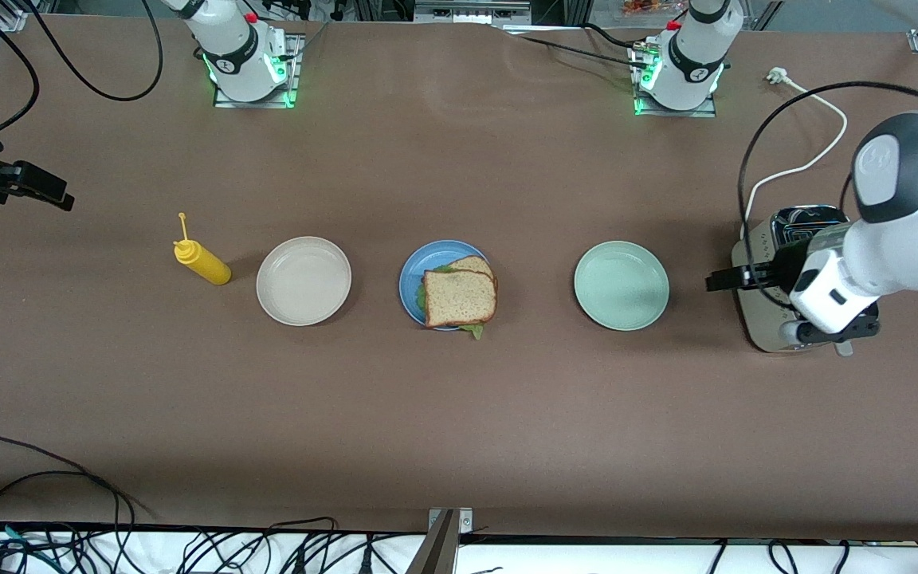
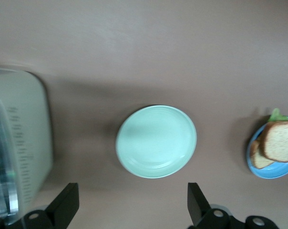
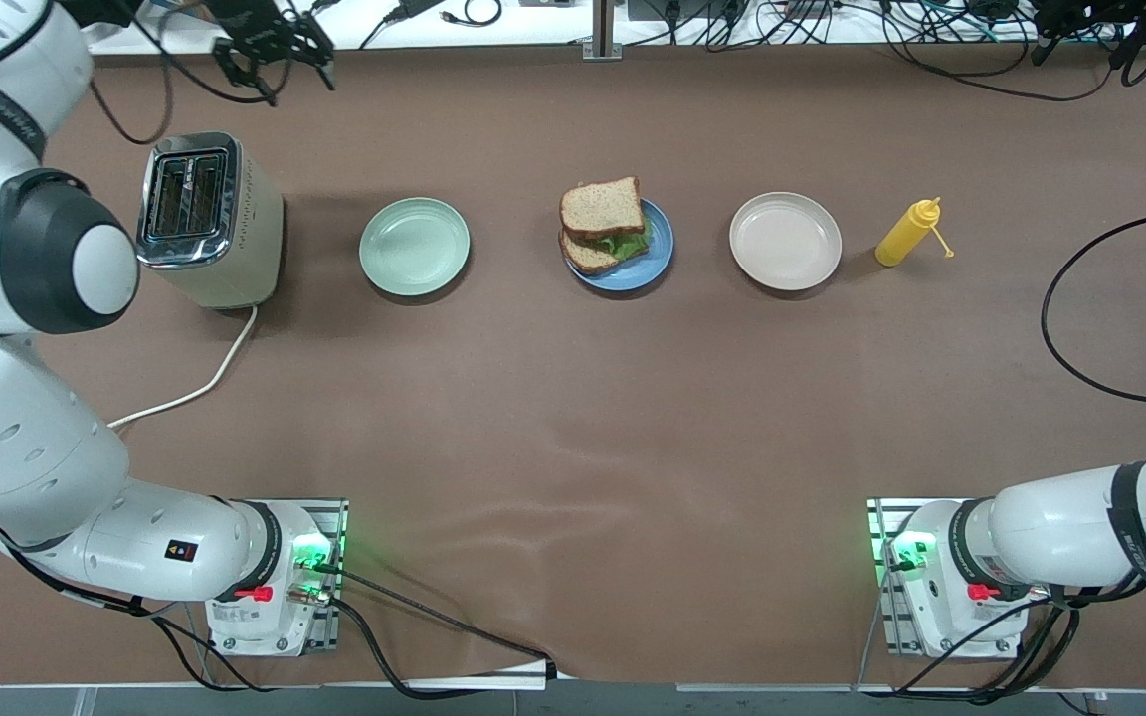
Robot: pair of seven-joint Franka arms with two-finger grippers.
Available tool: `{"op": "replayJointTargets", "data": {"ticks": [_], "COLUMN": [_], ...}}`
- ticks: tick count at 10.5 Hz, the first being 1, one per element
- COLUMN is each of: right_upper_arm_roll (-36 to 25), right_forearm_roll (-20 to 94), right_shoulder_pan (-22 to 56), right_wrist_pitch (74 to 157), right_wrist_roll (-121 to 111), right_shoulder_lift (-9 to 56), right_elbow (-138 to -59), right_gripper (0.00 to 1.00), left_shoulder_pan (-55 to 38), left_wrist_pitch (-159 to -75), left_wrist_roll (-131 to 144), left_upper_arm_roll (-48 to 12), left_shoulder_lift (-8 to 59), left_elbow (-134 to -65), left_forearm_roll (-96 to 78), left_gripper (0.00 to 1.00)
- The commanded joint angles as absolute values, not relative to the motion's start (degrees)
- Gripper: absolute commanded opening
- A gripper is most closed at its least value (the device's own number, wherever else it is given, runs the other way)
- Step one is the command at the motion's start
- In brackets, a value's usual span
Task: Make sandwich in blue plate with both arms
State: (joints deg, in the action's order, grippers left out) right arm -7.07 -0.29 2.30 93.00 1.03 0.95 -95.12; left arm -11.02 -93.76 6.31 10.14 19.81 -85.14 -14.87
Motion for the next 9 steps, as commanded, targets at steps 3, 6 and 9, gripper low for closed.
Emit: {"op": "replayJointTargets", "data": {"ticks": [3,6,9], "right_upper_arm_roll": [-6.86,-6.86,-6.86], "right_forearm_roll": [-0.35,-0.35,-0.35], "right_shoulder_pan": [2.28,2.28,2.20], "right_wrist_pitch": [92.37,92.37,92.37], "right_wrist_roll": [1.32,1.32,1.32], "right_shoulder_lift": [1.41,1.41,1.41], "right_elbow": [-93.78,-93.78,-93.78], "right_gripper": [1.00,1.00,1.00], "left_shoulder_pan": [-6.07,-5.28,-3.43], "left_wrist_pitch": [-90.88,-90.09,-90.18], "left_wrist_roll": [-1.93,-1.93,-1.76], "left_upper_arm_roll": [5.54,4.84,1.51], "left_shoulder_lift": [8.64,4.14,2.64], "left_elbow": [-86.39,-86.92,-86.13], "left_forearm_roll": [-0.02,0.44,3.50], "left_gripper": [1.00,1.00,1.00]}}
